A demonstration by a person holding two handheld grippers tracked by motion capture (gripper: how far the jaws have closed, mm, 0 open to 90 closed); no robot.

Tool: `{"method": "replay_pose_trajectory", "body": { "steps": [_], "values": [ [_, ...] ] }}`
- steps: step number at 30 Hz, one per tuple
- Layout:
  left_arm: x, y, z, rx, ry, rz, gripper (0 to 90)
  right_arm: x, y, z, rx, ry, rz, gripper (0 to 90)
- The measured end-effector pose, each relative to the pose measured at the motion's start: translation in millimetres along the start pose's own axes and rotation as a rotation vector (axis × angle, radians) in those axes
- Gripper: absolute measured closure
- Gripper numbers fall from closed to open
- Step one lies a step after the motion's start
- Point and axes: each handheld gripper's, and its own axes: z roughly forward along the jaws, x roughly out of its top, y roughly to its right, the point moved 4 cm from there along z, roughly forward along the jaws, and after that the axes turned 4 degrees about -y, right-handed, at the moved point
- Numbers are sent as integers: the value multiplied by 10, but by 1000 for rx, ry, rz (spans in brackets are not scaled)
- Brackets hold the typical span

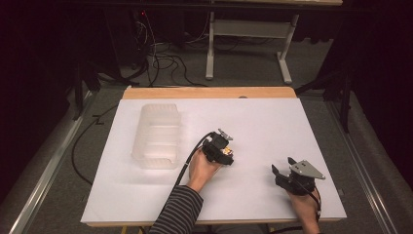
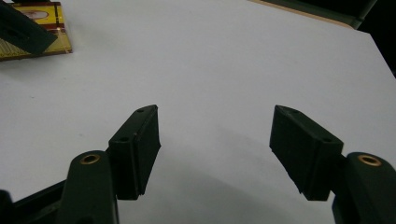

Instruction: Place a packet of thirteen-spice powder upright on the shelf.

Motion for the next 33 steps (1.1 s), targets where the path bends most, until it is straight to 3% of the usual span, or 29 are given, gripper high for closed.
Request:
{"method": "replay_pose_trajectory", "body": {
  "steps": [9,33],
  "values": [
    [19,15,-86,1,42,6,326,0,-1,1,1,-2,4,334],
    [41,1,-638,-2,185,11,329,2,-10,6,0,-6,0,333]
  ]
}}
